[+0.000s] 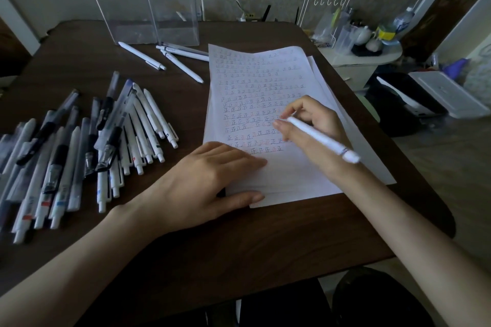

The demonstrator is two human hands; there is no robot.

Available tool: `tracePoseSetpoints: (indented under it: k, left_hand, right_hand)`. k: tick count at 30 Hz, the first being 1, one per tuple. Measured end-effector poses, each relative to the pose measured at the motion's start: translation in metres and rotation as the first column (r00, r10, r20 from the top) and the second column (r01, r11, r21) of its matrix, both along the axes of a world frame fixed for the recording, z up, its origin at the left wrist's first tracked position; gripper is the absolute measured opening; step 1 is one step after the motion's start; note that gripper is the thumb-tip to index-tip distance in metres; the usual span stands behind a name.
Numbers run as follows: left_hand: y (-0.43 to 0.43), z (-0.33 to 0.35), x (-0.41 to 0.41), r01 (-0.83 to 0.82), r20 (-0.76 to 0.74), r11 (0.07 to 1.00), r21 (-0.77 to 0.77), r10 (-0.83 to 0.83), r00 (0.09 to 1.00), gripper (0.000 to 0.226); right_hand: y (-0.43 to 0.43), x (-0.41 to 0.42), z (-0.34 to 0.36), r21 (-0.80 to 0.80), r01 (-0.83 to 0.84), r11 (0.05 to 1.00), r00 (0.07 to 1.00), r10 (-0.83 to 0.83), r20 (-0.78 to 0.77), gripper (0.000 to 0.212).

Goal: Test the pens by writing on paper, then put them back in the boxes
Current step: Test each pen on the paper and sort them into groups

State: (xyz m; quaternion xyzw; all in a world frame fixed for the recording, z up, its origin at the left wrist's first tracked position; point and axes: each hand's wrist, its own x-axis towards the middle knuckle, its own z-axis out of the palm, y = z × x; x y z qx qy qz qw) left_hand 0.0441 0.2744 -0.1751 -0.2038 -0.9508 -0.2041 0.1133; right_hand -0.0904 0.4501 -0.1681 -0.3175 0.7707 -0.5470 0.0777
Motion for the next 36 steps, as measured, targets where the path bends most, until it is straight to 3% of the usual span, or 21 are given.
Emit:
tracePoseSetpoints:
  k: [5,16,20,23,27,30,33,36]
  left_hand:
    - [-0.001,0.001,-0.001,-0.012,0.058,0.995,0.095,0.006,0.998,0.069]
    - [-0.003,-0.001,-0.005,0.056,-0.018,0.978,0.199,-0.053,0.998,0.048]
    - [-0.007,-0.003,-0.005,0.015,0.048,0.95,0.312,-0.032,0.998,0.041]
    - [-0.007,-0.004,-0.004,-0.009,0.062,0.956,0.295,-0.01,0.998,0.044]
    - [-0.013,0.0,-0.006,-0.232,-0.061,0.966,0.112,0.24,0.969,0.054]
    - [-0.029,0.005,-0.006,-0.503,-0.167,0.861,0.077,0.509,0.845,0.056]
    - [-0.043,0.012,-0.002,-0.701,-0.064,0.713,0.018,0.7,0.711,0.056]
    - [-0.047,0.012,0.0,-0.768,0.01,0.631,-0.111,0.773,0.634,0.055]
  right_hand:
    - [0.002,0.002,0.003,-0.016,-0.087,0.996,0.996,0.088,0.032,0.029]
    - [0.001,0.004,0.001,0.074,-0.202,0.976,0.979,0.2,0.04,0.04]
    - [0.003,0.007,0.004,0.07,-0.238,0.969,0.97,0.241,-0.027,0.04]
    - [-0.001,0.007,0.005,0.095,-0.264,0.96,0.962,0.269,-0.044,0.042]
    - [-0.019,0.003,0.012,0.247,-0.276,0.929,0.951,0.3,-0.069,0.05]
    - [-0.047,-0.01,0.017,0.345,-0.237,0.908,0.95,0.29,-0.113,0.043]
    - [-0.088,-0.028,0.022,0.377,-0.195,0.905,0.951,0.268,-0.151,0.033]
    - [-0.135,-0.045,0.024,0.391,-0.099,0.915,0.963,0.187,-0.194,0.03]
